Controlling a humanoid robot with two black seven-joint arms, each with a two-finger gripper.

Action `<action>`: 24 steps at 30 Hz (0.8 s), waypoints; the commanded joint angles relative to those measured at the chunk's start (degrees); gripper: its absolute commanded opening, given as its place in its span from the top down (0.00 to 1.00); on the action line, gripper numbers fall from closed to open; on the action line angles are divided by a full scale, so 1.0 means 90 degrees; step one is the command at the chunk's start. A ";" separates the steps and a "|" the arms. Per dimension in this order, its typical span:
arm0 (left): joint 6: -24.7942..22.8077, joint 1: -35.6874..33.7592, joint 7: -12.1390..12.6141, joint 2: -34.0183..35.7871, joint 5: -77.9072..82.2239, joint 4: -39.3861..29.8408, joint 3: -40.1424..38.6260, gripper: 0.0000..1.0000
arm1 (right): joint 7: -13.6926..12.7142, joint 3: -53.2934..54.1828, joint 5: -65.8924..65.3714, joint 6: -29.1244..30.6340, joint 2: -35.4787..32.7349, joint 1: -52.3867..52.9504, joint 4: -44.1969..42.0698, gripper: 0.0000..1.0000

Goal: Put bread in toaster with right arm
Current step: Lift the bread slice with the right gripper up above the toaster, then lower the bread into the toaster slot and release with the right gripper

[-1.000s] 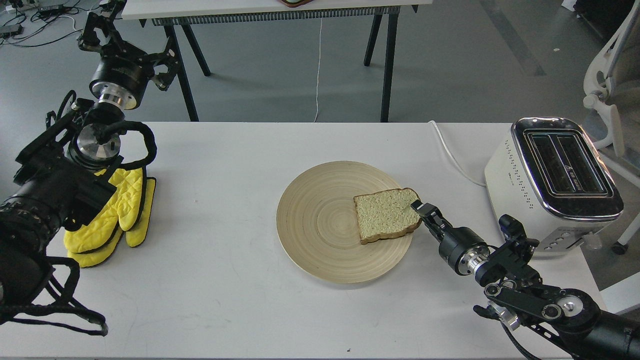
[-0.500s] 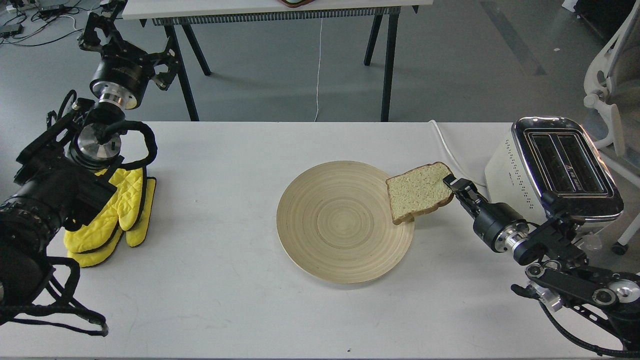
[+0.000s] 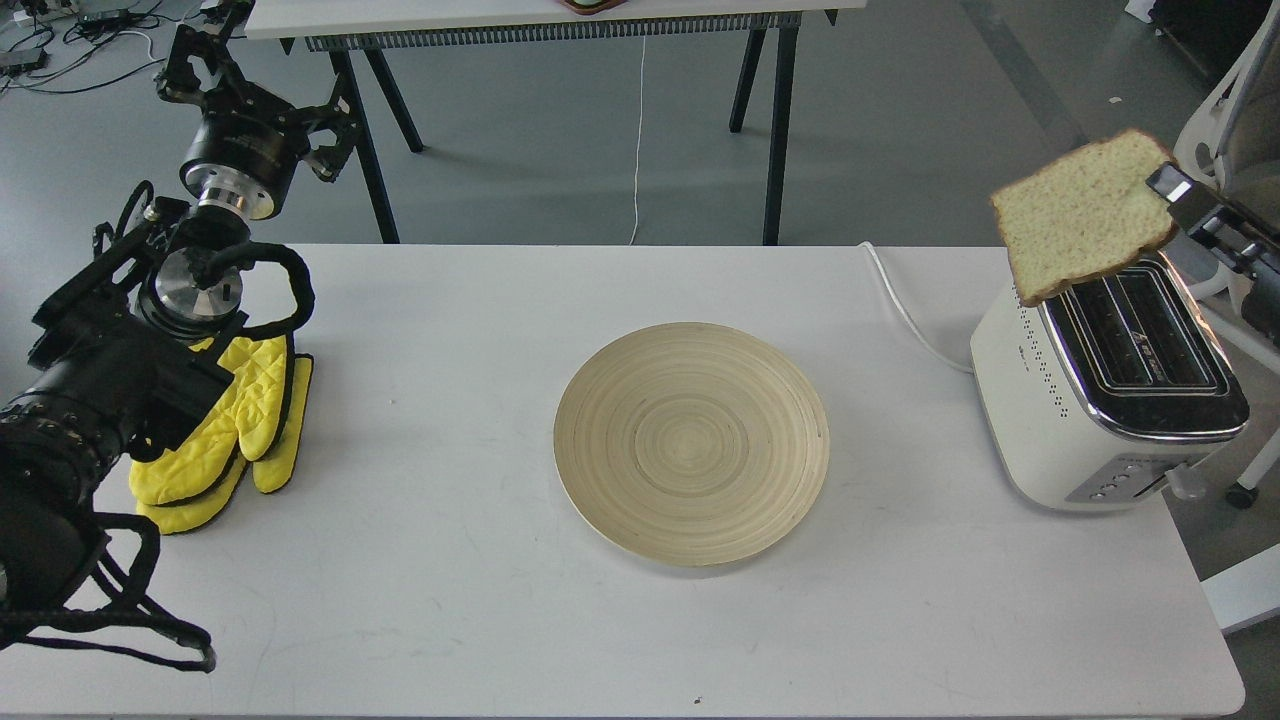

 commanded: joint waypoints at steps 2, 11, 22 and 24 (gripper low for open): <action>0.0000 0.0000 -0.0004 0.0000 -0.0001 0.0000 0.0000 0.00 | 0.0009 -0.0056 -0.0173 0.0006 -0.0329 -0.0079 -0.0032 0.95; 0.0000 0.0000 -0.0004 0.0000 -0.0001 0.0000 0.0000 0.00 | -0.0088 -0.0525 -0.0173 -0.0014 0.0061 -0.0139 -0.0275 0.95; 0.0000 0.0000 -0.0004 0.0000 -0.0001 0.0000 0.0000 0.00 | -0.0108 -0.0856 -0.0182 -0.0023 0.0432 -0.0207 -0.0783 0.94; 0.0000 0.0000 0.0006 -0.0010 -0.0001 0.0000 0.0000 0.00 | -0.0099 -0.0964 -0.0173 -0.0053 0.0598 -0.0217 -0.0930 0.93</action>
